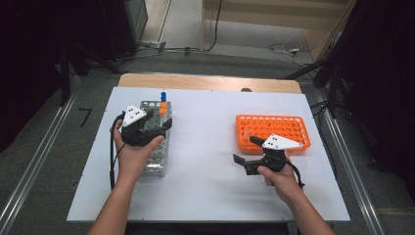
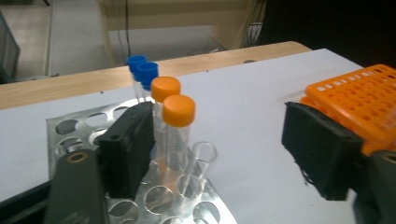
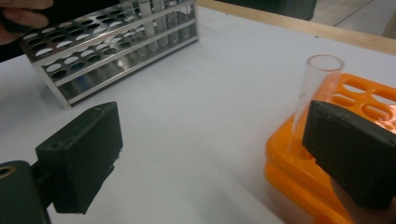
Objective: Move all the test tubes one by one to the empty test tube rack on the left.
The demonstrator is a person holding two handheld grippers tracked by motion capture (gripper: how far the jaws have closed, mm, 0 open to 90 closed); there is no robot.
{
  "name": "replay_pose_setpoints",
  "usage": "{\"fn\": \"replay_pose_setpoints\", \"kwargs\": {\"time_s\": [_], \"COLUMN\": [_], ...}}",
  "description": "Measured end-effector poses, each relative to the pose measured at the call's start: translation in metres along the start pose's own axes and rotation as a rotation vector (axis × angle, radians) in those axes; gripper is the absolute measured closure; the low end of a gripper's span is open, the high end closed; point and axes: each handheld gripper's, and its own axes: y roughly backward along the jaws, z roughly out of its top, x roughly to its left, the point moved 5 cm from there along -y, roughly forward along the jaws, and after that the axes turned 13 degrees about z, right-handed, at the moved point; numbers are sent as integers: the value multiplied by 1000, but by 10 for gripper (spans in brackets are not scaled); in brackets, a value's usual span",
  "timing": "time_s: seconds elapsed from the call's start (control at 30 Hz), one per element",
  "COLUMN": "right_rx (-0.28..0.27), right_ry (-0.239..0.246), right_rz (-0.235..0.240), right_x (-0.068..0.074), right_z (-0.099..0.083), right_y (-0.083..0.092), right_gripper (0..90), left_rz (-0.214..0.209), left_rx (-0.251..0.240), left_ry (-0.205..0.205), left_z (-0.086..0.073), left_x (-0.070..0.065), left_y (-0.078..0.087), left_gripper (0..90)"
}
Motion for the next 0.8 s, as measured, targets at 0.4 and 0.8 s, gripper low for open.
{"fn": "replay_pose_setpoints", "kwargs": {"time_s": [0.4,0.8], "right_rx": [-4,1], "right_ry": [-45,-71], "right_rz": [-101,-178], "right_x": [-24,-42], "right_z": [0,-2], "right_y": [1,-13], "right_gripper": [135,248], "left_rz": [-142,-235], "left_rx": [-9,40], "left_ry": [5,-18], "left_z": [-2,-14], "left_x": [-24,-47], "left_y": [18,26], "left_gripper": [80,23]}}
